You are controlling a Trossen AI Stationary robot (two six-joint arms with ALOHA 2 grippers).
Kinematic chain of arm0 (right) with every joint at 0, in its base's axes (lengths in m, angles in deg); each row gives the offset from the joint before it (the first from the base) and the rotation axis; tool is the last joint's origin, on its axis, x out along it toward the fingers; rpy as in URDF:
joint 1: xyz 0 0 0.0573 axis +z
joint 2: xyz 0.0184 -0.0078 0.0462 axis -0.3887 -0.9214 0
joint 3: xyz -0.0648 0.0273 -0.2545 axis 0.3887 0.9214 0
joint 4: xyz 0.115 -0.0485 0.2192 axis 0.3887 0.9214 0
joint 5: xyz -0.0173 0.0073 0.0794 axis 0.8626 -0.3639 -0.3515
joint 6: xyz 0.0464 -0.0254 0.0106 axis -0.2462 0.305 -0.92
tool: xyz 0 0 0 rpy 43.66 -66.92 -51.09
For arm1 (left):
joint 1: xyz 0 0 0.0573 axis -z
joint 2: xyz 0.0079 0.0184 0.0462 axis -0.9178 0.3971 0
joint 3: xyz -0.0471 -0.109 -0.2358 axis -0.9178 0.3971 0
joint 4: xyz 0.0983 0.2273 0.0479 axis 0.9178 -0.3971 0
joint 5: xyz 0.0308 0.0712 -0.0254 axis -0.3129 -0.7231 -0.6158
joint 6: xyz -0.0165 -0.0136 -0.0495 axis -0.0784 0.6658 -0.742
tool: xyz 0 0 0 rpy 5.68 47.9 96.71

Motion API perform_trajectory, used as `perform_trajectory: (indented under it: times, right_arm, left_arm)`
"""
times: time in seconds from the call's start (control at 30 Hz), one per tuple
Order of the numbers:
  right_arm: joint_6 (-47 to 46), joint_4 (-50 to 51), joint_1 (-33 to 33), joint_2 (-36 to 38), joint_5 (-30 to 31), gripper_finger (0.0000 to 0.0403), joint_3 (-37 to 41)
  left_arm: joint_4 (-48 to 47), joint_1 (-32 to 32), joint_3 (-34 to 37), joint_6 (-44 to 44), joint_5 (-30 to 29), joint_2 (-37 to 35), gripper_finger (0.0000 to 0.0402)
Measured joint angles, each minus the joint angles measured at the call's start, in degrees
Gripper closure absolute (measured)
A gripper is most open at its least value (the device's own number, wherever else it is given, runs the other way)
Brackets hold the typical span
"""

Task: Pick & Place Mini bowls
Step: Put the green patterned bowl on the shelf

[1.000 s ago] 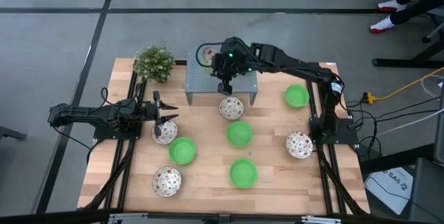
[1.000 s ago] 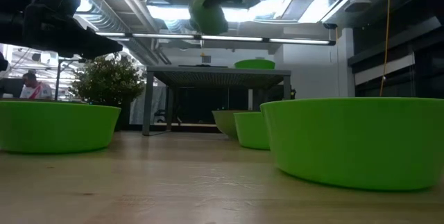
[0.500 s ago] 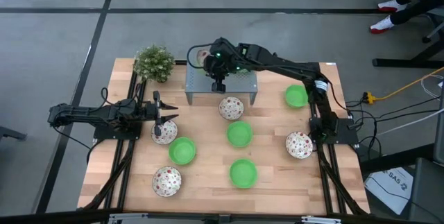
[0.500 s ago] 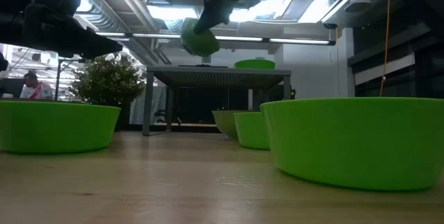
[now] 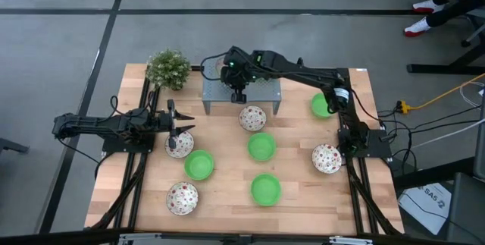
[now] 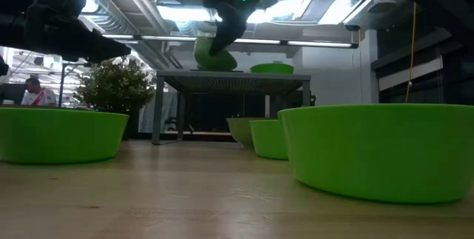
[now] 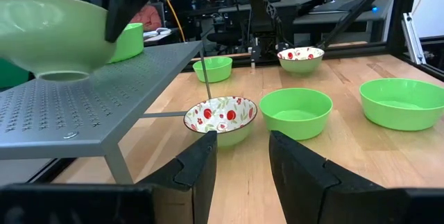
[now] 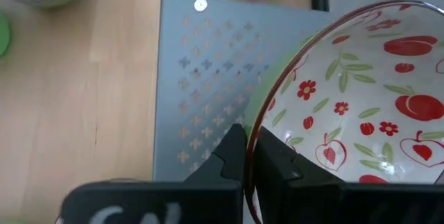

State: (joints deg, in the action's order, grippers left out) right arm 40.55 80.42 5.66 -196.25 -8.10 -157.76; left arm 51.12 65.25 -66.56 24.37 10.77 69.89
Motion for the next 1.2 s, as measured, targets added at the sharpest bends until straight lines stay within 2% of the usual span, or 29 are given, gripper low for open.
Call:
perform_trajectory:
  times: [0.27,0.6,1.2]
  right_arm:
    - [0.04,0.57,-0.22,-0.19,0.93,0.0387,0.00]
    - [0.02,0.33,-0.20,-0.19,1.02,0.0357,0.00]
    - [-0.17,0.55,-0.20,-0.19,0.89,0.0353,0.05]
  left_arm:
    - [0.00,-0.02,0.00,0.00,-0.02,-0.01,0.0274]
    - [0.00,0.00,-0.02,0.00,-0.02,-0.01,0.0274]
    - [-0.02,0.00,0.01,0.00,0.00,-0.01,0.0274]
